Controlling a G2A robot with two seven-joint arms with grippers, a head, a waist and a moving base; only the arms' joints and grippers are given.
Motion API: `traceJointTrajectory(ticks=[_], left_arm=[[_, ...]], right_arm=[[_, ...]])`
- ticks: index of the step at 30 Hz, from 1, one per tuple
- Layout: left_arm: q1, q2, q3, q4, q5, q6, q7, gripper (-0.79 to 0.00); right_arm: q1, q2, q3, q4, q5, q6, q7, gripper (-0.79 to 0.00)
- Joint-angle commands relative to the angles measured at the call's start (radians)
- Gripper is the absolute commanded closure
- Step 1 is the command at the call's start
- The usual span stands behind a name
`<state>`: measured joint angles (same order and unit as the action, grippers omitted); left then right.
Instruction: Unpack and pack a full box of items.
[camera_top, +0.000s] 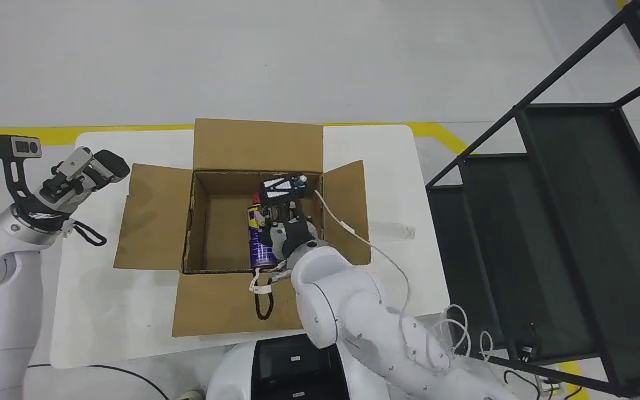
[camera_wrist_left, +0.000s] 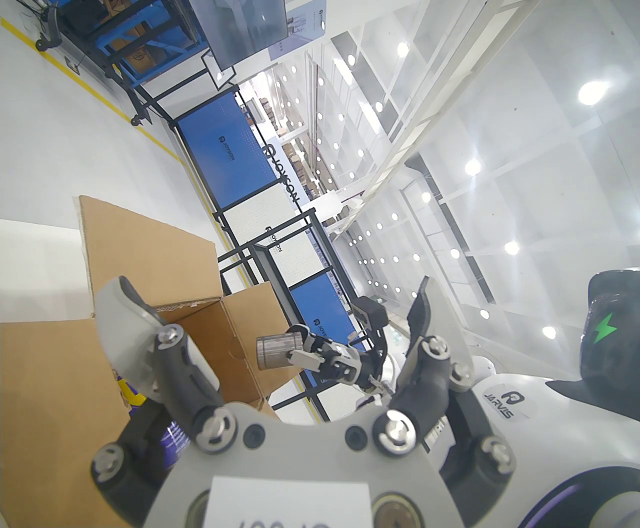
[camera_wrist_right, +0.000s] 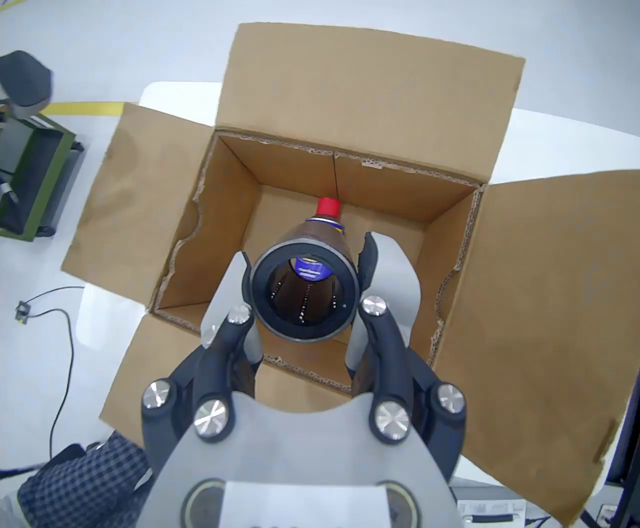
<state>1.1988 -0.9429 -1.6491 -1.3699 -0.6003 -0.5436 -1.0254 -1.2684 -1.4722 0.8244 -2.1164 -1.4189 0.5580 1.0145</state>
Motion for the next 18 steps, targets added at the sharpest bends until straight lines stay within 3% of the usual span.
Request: traceJointTrajectory(ticks=[1,9,18], left_arm=[[0.000,0.000,0.000,0.000,0.000,0.000,0.000,-0.785],[0.000,0.000,0.000,0.000,0.000,0.000,0.000,-0.785],[0.000,0.000,0.000,0.000,0.000,0.000,0.000,-0.785]], right_arm=[[-0.027,0.008,0.064,-0.036,0.070,-0.071,0.011,0.000],[-0.097,0.033,0.276,-0.103,0.312,-0.303,0.010,0.000],[-0.170,0.058,0.496,-0.172,0.455,-0.388,0.061,0.000]])
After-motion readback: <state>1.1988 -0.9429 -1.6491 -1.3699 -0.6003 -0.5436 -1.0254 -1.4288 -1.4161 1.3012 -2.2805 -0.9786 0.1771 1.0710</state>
